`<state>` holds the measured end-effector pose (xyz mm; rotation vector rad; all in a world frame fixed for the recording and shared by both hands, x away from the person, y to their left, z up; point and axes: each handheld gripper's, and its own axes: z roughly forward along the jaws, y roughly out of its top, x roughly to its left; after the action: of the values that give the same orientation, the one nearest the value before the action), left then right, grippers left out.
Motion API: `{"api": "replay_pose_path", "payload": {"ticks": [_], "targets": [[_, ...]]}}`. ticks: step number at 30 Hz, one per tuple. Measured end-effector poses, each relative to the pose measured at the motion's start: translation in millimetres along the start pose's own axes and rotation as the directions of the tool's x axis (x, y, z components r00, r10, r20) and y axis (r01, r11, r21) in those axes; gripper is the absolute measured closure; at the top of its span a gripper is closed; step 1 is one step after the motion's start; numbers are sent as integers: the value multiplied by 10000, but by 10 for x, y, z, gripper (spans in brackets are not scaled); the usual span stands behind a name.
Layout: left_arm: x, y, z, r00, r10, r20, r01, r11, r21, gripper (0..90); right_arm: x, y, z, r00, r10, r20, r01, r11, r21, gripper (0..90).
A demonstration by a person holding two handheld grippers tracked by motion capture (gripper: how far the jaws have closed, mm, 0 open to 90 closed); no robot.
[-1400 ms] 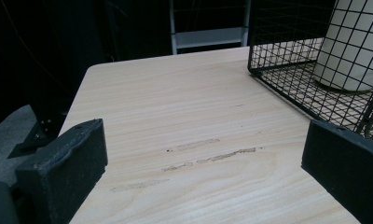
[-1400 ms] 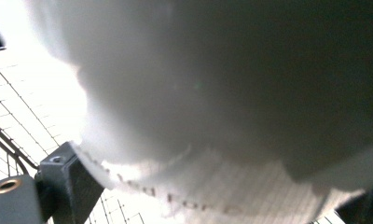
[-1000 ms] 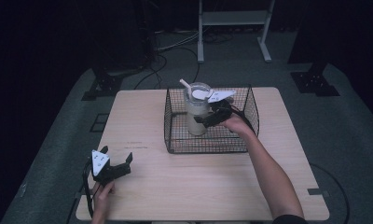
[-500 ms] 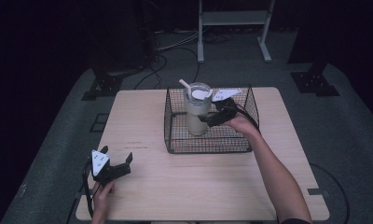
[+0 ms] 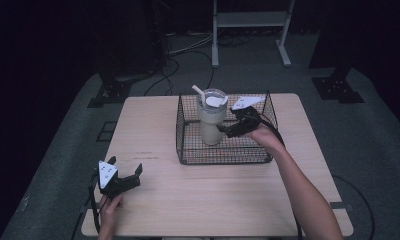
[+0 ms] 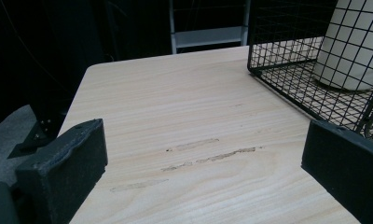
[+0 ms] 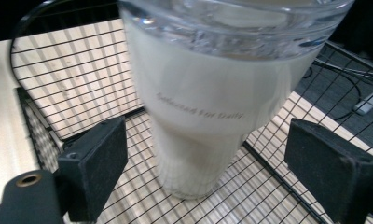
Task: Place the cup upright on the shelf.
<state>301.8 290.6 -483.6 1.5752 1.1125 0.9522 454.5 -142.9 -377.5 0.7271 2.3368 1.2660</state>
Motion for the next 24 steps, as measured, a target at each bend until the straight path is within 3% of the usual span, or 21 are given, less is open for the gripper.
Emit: {"api": "replay_pose_path", "payload": {"ticks": [11,24], "targets": [[-1,-1,-6,10000,7,-35,-7,10000,-19,0,88,-37,-237,9999,107,58,-106,9997,-227,125],[1,-1,-6,10000,42,-40,-42,10000,-22,0,156,-160,-423,9998,217,17,-216,9997,-125,125]]}}
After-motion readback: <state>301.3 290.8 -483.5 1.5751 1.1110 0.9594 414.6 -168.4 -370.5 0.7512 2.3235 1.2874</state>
